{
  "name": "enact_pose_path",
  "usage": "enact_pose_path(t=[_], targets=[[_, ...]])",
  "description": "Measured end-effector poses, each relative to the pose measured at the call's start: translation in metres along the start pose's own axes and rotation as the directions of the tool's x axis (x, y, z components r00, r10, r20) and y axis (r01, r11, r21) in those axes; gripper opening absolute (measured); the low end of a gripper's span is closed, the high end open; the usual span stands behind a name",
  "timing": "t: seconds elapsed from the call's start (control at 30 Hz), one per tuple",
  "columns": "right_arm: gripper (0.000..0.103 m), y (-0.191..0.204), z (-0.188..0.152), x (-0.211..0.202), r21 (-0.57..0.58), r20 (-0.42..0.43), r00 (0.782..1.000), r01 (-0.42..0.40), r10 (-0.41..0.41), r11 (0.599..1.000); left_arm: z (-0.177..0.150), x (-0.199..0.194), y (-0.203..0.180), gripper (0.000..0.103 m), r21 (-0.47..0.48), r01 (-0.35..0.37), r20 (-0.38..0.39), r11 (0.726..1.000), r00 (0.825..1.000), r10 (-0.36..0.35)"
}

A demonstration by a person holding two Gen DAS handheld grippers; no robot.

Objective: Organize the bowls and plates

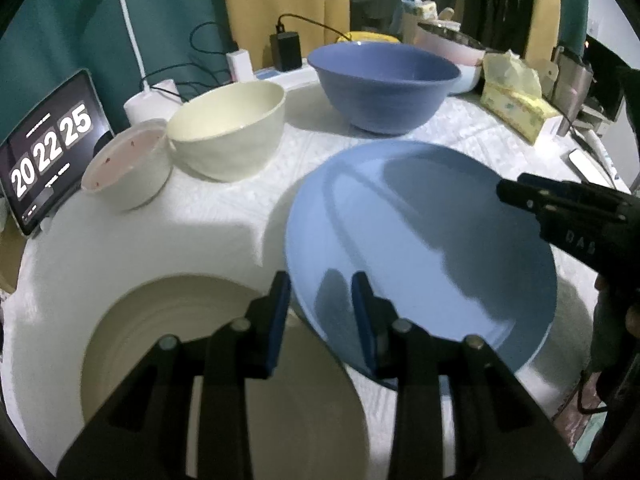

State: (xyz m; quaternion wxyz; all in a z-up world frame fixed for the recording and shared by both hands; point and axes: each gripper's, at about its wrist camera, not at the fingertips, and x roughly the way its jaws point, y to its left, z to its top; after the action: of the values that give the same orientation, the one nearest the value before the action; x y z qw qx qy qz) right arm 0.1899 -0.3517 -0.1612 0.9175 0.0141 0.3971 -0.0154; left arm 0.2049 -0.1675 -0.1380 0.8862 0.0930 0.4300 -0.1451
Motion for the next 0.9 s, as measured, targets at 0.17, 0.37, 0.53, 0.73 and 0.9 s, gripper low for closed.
enact_pose_path(t=[0.17,0.37,0.53,0.73,0.9], targets=[[0.031,0.006,0.002,-0.015,-0.005,0.029,1.0,0.0,0.0,1.0,-0.001,-0.016,0.005,0.034,-0.01,-0.011,0.044,1.0,0.999,0.011],[0.031,0.022,0.002,-0.031,-0.029,0.051,0.998,-0.026,0.027,0.999,-0.008,-0.03,0.013,0.035,-0.028,-0.004,0.068,1.0,0.998,0.006],[0.031,0.04,-0.001,-0.04,-0.052,0.057,0.997,-0.052,0.055,0.997,-0.016,-0.042,0.023,0.035,-0.047,-0.002,0.09,0.999,0.996,0.006],[0.031,0.061,-0.006,-0.049,-0.079,0.062,0.996,-0.066,0.071,0.995,-0.027,-0.057,0.034,0.037,-0.082,-0.003,0.112,0.997,0.994,0.012],[0.031,0.075,-0.01,-0.056,-0.101,0.066,0.994,-0.076,0.083,0.992,-0.034,-0.067,0.045,0.045,-0.113,0.0,0.128,0.994,0.992,0.014]])
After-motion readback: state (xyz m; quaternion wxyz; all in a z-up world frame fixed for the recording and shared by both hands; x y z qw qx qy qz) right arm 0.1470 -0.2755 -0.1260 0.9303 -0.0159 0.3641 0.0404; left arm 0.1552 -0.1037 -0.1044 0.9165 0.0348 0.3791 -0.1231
